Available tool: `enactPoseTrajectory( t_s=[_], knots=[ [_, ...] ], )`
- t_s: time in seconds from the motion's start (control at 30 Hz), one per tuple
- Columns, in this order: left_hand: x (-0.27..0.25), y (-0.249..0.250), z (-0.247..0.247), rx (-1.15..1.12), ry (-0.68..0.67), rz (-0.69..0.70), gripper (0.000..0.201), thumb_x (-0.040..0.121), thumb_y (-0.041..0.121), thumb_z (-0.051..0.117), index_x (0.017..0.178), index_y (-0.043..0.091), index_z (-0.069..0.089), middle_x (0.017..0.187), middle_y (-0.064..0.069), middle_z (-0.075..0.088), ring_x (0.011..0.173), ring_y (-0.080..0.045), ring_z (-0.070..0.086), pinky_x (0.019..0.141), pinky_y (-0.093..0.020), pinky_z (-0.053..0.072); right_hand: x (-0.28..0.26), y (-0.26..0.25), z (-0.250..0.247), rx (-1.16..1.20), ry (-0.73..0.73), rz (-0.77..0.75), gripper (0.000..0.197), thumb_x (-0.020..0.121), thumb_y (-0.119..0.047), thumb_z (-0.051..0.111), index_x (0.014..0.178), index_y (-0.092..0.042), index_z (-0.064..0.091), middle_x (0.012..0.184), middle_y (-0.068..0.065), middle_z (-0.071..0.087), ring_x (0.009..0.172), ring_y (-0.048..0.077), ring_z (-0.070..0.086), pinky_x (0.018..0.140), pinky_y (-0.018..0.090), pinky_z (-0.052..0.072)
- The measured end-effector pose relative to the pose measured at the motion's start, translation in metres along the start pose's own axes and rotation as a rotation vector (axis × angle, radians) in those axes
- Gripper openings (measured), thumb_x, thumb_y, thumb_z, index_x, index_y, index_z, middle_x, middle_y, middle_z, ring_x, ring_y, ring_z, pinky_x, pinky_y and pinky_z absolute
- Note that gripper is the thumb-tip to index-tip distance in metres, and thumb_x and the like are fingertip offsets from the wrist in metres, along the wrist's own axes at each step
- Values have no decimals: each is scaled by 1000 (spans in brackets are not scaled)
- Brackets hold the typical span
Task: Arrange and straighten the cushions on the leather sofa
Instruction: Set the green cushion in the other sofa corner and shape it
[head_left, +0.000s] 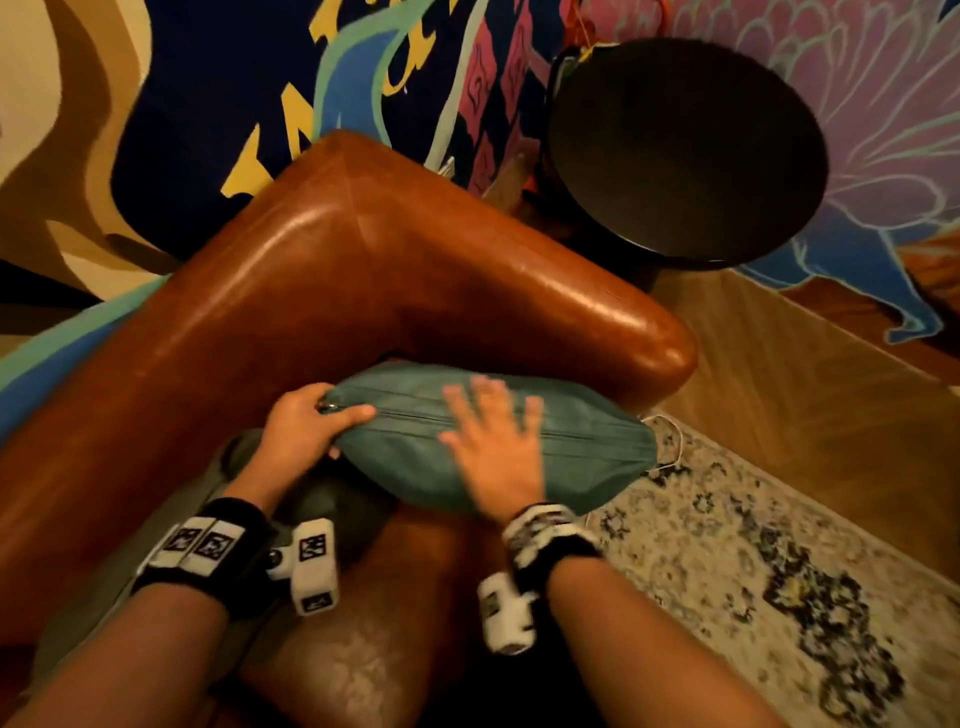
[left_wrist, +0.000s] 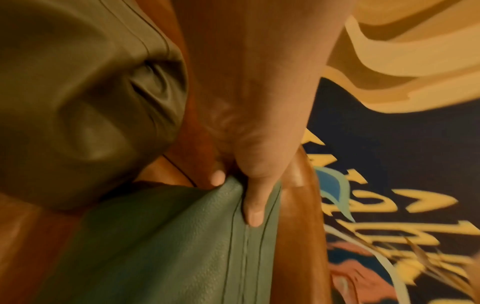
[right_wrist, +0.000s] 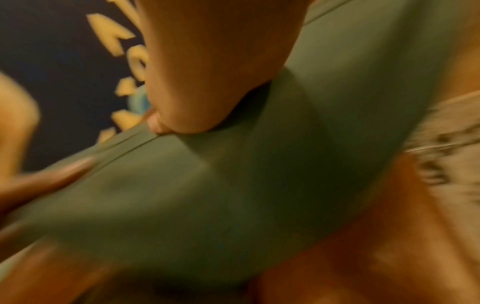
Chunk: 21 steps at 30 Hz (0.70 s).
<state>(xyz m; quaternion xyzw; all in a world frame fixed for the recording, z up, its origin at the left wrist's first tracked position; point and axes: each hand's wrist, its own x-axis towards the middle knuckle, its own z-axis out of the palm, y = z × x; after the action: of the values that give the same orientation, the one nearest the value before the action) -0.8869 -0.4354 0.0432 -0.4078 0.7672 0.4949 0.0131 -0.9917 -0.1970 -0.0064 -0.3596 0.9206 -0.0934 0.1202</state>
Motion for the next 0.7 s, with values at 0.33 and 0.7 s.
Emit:
enactPoseTrajectory(
  t_s=[0.33,0.7],
  knots=[
    [11,-2,-19,-433,157,-179,19,85,15,75,97,1,73,100,-24,73,84,-26,69,78,-38,54,-24,128,-69,990,65,690,27,90,-37,70,89,-12,62,85,6,69,86,27,67,80,45,54],
    [34,56,-82,-335,-91,9,29,93,25,65,97,-4,68,82,-10,68,66,-12,61,54,-17,44,-40,141,-132,1574,-97,640,59,68,-22,91,111,10,65,114,24,70,98,35,68,91,46,54]
  ],
)
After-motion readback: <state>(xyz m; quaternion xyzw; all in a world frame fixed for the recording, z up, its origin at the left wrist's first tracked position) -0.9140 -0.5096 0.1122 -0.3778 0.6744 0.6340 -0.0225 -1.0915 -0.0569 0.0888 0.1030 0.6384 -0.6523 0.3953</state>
